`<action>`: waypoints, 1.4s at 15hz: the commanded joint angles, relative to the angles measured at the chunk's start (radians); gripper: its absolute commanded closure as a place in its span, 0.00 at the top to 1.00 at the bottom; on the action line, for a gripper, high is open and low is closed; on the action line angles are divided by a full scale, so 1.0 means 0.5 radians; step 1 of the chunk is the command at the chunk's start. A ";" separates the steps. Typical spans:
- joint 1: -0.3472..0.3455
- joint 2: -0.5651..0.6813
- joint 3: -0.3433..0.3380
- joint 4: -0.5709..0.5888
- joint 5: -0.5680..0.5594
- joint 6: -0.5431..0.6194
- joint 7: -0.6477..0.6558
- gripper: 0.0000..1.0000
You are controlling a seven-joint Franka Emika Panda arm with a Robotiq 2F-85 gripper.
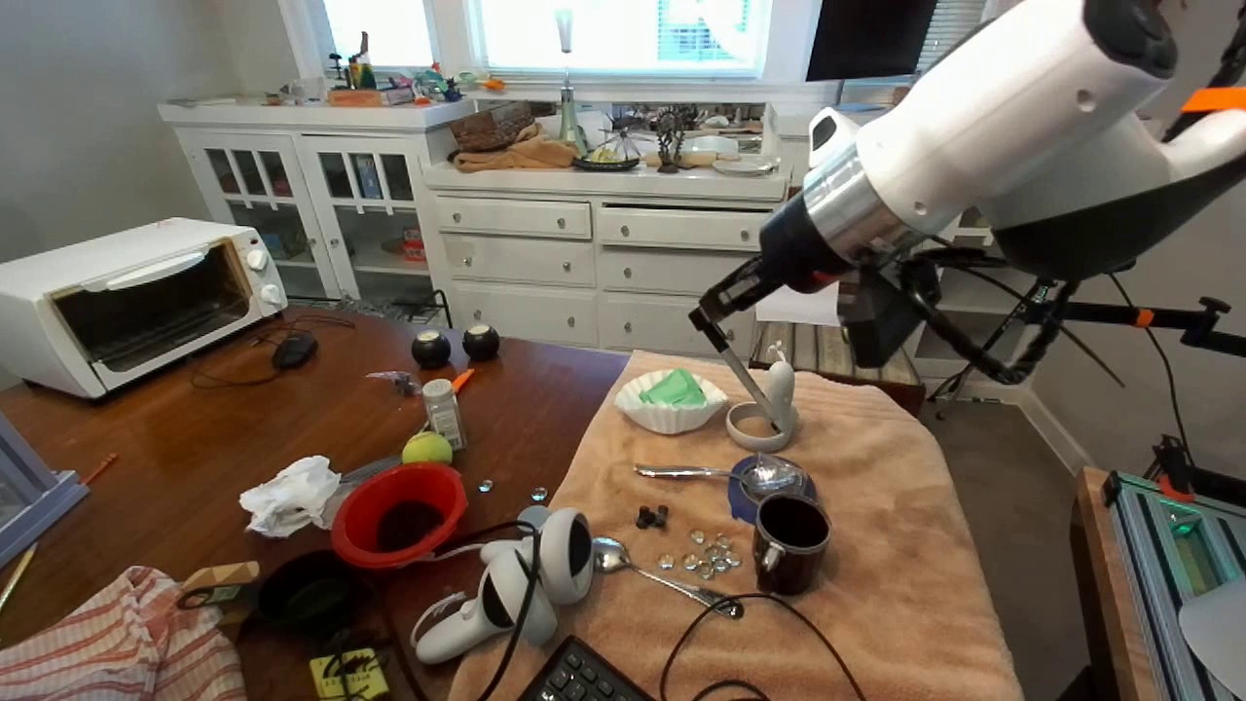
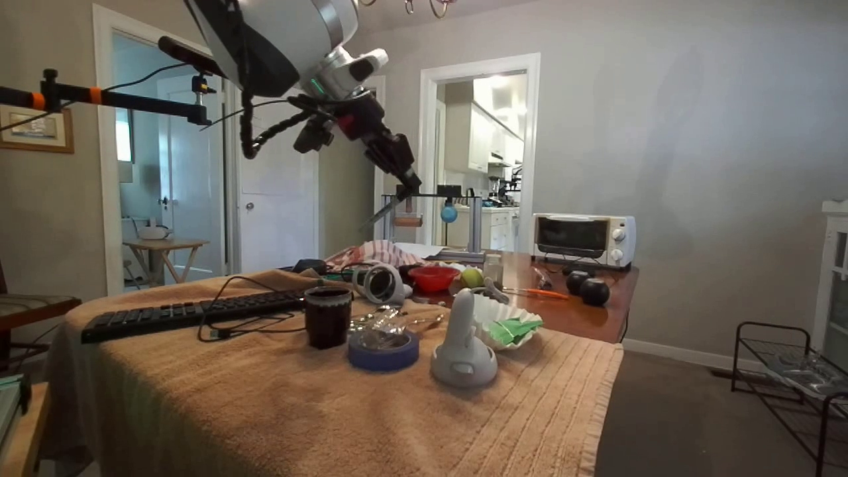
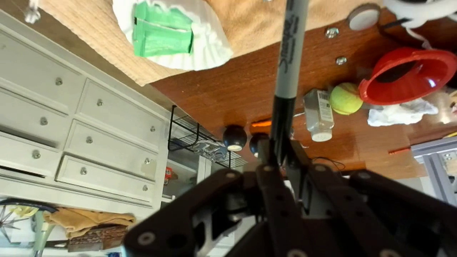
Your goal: Put the sharpie inside the cup
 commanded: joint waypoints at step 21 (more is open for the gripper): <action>0.035 -0.223 0.163 -0.423 -1.204 -0.319 1.264 0.03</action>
